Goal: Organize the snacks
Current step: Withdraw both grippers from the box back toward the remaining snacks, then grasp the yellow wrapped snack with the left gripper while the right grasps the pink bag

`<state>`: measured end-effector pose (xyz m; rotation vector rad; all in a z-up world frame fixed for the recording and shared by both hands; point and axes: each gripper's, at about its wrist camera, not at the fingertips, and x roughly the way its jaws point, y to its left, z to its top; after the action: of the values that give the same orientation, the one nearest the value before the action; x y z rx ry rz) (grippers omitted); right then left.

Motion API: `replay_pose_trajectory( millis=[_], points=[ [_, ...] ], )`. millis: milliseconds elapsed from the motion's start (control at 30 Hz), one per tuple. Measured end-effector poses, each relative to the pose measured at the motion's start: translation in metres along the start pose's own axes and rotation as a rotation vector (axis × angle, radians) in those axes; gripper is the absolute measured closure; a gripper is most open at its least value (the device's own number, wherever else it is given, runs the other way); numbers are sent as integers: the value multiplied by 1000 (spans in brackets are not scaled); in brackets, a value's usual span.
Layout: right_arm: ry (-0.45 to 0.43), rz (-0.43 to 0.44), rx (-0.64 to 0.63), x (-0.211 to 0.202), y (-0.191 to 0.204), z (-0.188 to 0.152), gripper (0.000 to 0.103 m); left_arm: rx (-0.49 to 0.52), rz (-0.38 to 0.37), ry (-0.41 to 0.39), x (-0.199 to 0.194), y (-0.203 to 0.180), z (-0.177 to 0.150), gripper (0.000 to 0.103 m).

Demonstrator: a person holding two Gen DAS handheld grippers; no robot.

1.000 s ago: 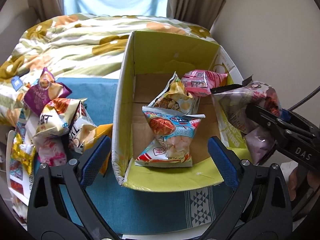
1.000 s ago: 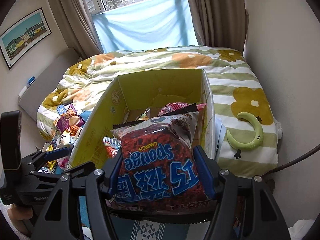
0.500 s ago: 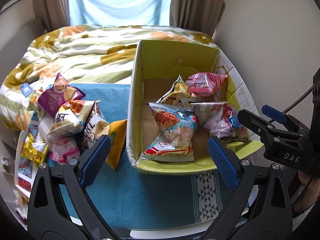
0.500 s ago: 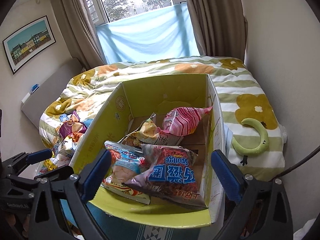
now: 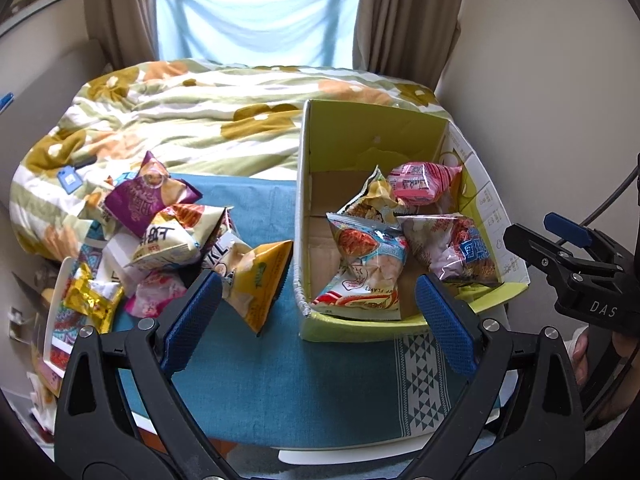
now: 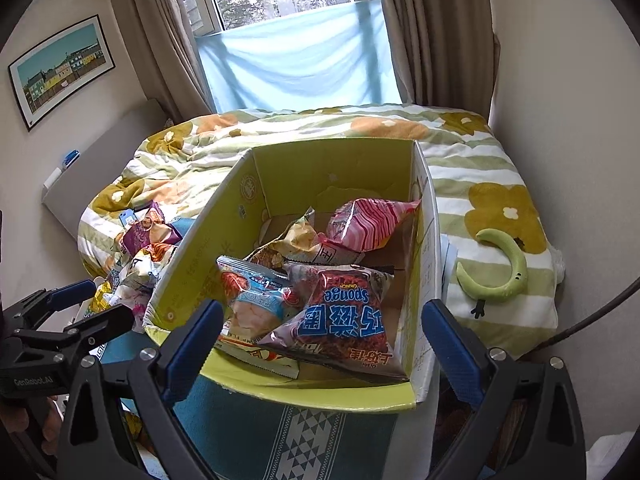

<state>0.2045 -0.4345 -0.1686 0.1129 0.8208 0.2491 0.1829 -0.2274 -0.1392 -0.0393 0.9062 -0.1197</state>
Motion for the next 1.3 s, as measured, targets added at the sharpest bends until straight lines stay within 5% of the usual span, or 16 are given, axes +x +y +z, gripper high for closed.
replay_pose_trajectory(
  millis=[400,733,1300],
  points=[
    [-80,78,-20,-26,41,21,4,-60,41,-50,-44,64,-2,6],
    [-117,109,-14,-16,128,35,4,-41,52,-35,-59,166,2,6],
    [-27,32,64,53,261,23,4,-9,-84,199,17,330,-15,6]
  ],
)
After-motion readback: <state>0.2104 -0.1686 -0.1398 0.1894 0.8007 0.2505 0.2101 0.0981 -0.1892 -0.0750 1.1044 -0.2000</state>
